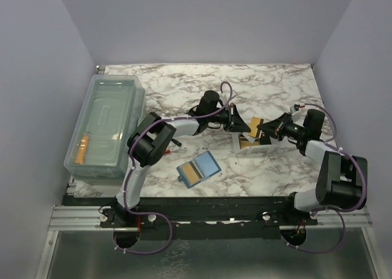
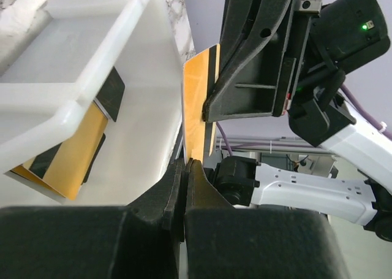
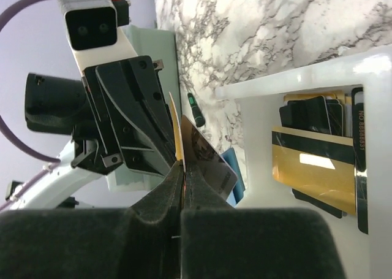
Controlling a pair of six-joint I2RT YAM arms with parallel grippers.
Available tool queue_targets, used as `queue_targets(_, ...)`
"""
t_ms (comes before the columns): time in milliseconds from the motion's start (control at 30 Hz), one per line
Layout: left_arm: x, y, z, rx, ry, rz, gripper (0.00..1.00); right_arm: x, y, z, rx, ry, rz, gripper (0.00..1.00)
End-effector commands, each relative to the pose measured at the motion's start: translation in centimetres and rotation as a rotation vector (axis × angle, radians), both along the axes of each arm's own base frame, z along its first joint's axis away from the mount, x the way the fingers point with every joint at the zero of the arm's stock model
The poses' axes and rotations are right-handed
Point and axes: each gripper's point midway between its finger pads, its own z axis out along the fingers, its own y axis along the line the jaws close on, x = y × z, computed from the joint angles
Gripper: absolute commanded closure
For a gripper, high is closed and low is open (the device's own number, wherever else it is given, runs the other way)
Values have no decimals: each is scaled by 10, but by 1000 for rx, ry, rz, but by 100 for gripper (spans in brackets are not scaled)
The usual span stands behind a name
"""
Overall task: Put the credit cards into the card holder
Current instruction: Pick up the credit card from the storage box.
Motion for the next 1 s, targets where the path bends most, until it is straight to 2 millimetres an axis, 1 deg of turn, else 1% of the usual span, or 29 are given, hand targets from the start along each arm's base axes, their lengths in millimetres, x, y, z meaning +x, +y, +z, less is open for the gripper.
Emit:
queue_targets(0, 10, 2, -31, 83, 8, 42, 100, 14, -16, -9, -136, 53, -87, 100)
queue_targets(67, 13, 2, -38, 123, 0, 48, 100, 18, -26, -7, -217, 50, -127, 100)
queue_targets(133, 17, 2, -42, 157, -6, 58, 96, 21, -35, -4, -286, 47, -156, 100)
queue_targets(233, 20, 2, -48, 193, -12, 68, 94, 22, -45, 0, -377, 45, -175, 100)
queue_targets(267, 20, 2, -49, 200, -14, 68, 90, 22, -48, 1, -400, 42, -179, 100)
queue_targets(300, 21, 3, -49, 205, -18, 71, 82, 22, -49, 3, -418, 25, -170, 100)
queue_targets(367, 22, 4, -49, 219, -28, 80, 62, 21, -49, 8, -441, 4, -155, 100)
queue_targets(400, 22, 5, -47, 223, -37, 81, 54, 20, -50, 10, -456, -5, -151, 100)
queue_targets(433, 22, 5, -45, 224, -42, 79, 43, 19, -51, 12, -470, -14, -148, 100)
queue_targets(467, 22, 6, -42, 224, -48, 75, 36, 18, -52, 15, -484, -29, -142, 100)
queue_targets(533, 20, 6, -32, 214, -66, 64, 30, 16, -51, 19, -502, -46, -128, 100)
queue_targets(633, 15, 6, -15, 184, -83, 38, 28, 8, -34, 29, -435, -104, -22, 100)
queue_targets(733, 0, 13, 8, 139, -110, -11, 28, -5, -14, 38, -337, -161, 94, 100)
queue_targets(833, -19, 29, 24, 99, -124, -36, 28, -23, 11, 51, -201, -192, 196, 100)
queue_targets(967, -45, 56, 37, 17, -70, -34, 28, -38, 48, 62, -124, -227, 288, 100)
